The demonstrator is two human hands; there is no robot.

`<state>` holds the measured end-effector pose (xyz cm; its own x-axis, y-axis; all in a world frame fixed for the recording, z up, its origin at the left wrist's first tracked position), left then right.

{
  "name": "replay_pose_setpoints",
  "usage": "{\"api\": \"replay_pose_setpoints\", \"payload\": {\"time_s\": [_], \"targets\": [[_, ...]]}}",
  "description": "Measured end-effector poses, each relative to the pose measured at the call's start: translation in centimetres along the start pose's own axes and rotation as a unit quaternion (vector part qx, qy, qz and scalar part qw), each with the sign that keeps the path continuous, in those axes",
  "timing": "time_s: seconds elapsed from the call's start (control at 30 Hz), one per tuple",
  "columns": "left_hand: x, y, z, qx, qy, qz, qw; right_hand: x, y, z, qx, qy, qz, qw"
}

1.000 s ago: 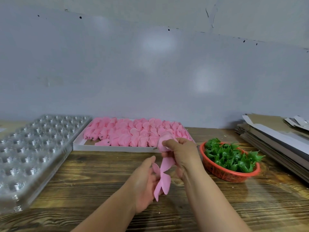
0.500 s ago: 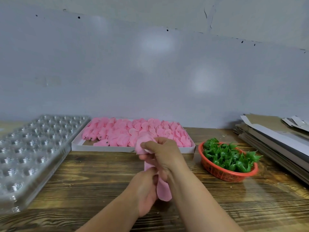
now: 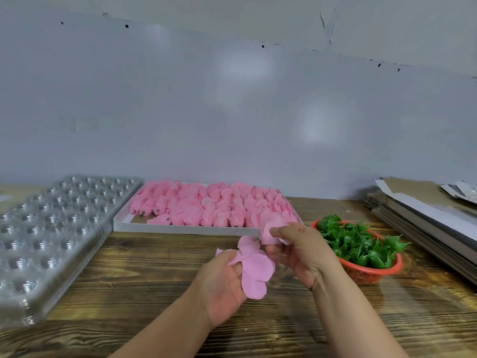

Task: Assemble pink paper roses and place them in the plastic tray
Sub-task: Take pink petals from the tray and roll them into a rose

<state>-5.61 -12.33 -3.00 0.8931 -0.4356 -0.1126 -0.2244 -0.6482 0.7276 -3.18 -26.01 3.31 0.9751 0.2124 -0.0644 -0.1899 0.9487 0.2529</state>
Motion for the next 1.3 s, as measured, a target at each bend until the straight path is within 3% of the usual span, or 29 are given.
{"api": "replay_pose_setpoints", "payload": {"time_s": [0.23, 0.4, 0.47, 0.53, 0.63, 0.9, 1.07, 1.3], "targets": [[0.3, -0.4, -0.1, 0.002, 0.016, -0.016, 1.000, -0.1, 0.5, -0.9, 0.032, 0.001, 0.042, 0.999], [0.1, 0.4, 0.1, -0.080, -0.003, 0.024, 0.996, -0.7, 2.9, -2.1, 0.158, 0.061, 0.177, 0.970], [-0.2, 0.9, -0.1, -0.100, -0.010, 0.050, 0.994, -0.6, 2.5, -1.9, 0.165, 0.044, 0.164, 0.972], [-0.3, 1.0, -0.3, -0.103, -0.005, 0.058, 0.993, -0.4, 1.1, -1.2, 0.075, -0.004, 0.087, 0.993], [0.2, 0.7, -0.2, -0.117, -0.008, 0.063, 0.991, -0.2, -0.4, -1.0, -0.063, -0.054, 0.011, 0.996], [-0.4, 1.4, -0.2, -0.088, -0.007, 0.076, 0.993, -0.9, 1.0, -1.8, -0.226, -0.080, 0.010, 0.971], [-0.1, 1.0, 0.1, -0.116, -0.031, 0.068, 0.990, -1.2, 1.8, -1.3, -0.378, -0.136, -0.028, 0.915], [0.0, 0.9, 0.2, -0.076, -0.032, 0.057, 0.995, -1.2, 2.0, -1.5, -0.425, -0.145, -0.027, 0.893]]}}
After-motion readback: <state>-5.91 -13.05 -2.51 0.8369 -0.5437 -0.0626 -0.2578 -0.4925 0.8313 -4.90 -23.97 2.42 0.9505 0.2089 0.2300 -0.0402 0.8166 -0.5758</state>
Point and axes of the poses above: each hand's wrist, its own x-axis towards the middle knuckle, its own y-axis out of the palm, z = x × y, the point moved 5 cm from there along x, towards the middle knuckle, and after that the axes turned 10 degrees about z, right-handed, at the moved point
